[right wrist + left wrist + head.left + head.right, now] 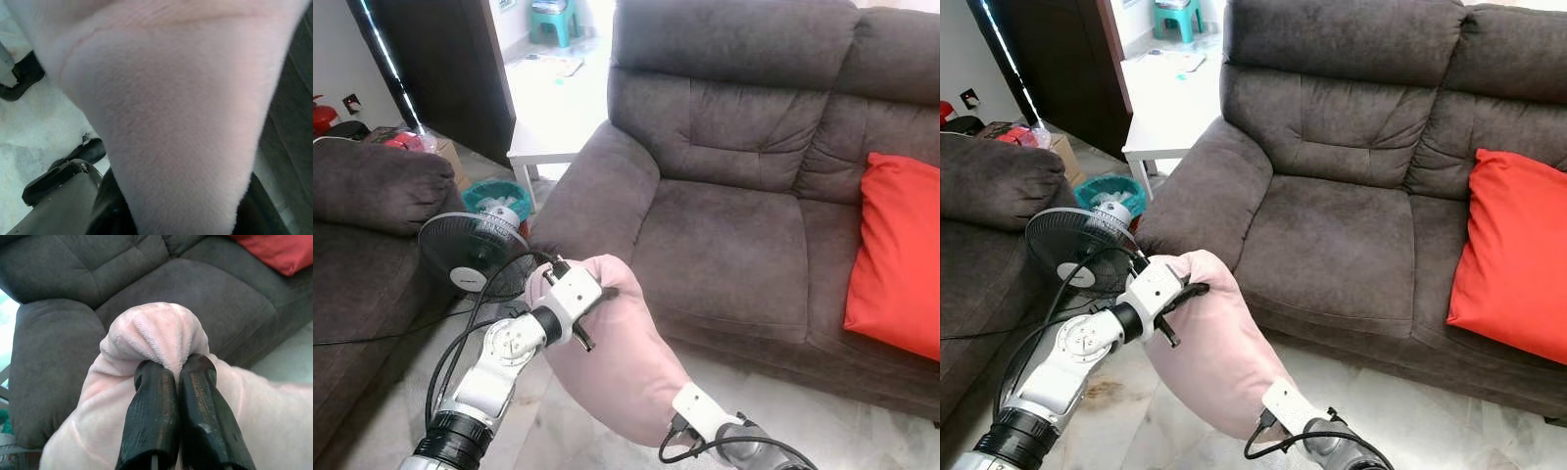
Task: Move the pillow to the sofa from floor
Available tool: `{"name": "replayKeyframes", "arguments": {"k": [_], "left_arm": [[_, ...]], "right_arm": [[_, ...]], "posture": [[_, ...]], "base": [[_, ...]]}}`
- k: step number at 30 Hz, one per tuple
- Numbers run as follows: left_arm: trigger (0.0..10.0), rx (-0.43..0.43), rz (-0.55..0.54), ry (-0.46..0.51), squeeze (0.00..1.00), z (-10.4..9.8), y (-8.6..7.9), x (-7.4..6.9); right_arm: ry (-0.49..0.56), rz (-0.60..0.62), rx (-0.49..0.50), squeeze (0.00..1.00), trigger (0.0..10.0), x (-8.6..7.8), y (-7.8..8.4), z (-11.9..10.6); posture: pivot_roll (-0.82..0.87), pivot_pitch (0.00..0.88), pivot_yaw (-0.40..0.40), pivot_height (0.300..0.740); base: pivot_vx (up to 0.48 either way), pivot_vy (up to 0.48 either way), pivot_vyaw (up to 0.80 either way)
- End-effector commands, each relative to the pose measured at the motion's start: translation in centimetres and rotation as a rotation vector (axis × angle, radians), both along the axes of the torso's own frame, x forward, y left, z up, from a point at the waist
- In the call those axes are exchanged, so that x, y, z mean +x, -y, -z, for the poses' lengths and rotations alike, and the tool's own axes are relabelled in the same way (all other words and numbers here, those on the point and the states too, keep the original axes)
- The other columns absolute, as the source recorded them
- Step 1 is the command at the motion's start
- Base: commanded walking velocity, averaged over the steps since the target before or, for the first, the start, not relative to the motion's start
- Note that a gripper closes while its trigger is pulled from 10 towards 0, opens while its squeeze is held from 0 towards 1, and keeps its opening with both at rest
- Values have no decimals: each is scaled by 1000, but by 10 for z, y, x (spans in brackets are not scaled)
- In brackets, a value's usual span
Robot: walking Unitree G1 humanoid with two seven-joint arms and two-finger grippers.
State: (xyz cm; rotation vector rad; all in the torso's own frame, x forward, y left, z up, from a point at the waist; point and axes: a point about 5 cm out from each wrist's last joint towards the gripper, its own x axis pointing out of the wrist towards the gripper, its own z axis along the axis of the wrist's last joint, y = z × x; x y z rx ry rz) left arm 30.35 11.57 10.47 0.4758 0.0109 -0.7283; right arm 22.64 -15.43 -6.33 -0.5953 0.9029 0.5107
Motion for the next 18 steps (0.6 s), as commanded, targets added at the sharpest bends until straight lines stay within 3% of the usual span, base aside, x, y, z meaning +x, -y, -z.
{"name": "replayKeyframes", "arguments": {"k": [1,4,7,9,10,11,15,18], "left_arm": [[10000,2,12,22,0,3,3,-3],[10000,-43,-52,13,0,7,0,-3],[10000,-85,-179,7,0,13,-7,1],[10000,-93,-198,7,0,14,-8,2],[10000,-105,-225,12,0,14,-9,3],[10000,-121,-252,16,0,13,-10,4],[10000,-191,-363,39,0,8,-14,9],[10000,-253,-411,57,0,2,-12,13]], "right_arm": [[61,15,59,0,0,8,-3,-6],[130,59,146,0,0,12,5,-13],[280,151,293,0,0,21,14,-30],[314,162,315,0,0,23,18,-35],[359,177,341,0,4118,25,21,-42],[395,196,368,0,10000,27,23,-49],[543,292,471,0,10000,38,24,-73],[674,363,552,0,10000,50,15,-102]], "posture": [[109,41,-13,740],[110,42,-16,740],[104,42,-21,740],[104,42,-21,740],[101,43,-23,740],[98,43,-24,740],[90,45,-27,740],[88,46,-31,740]], "base": [[0,0,0],[0,0,0],[0,0,0],[0,0,0],[0,0,0],[0,0,0],[0,0,0],[0,0,0]]}}
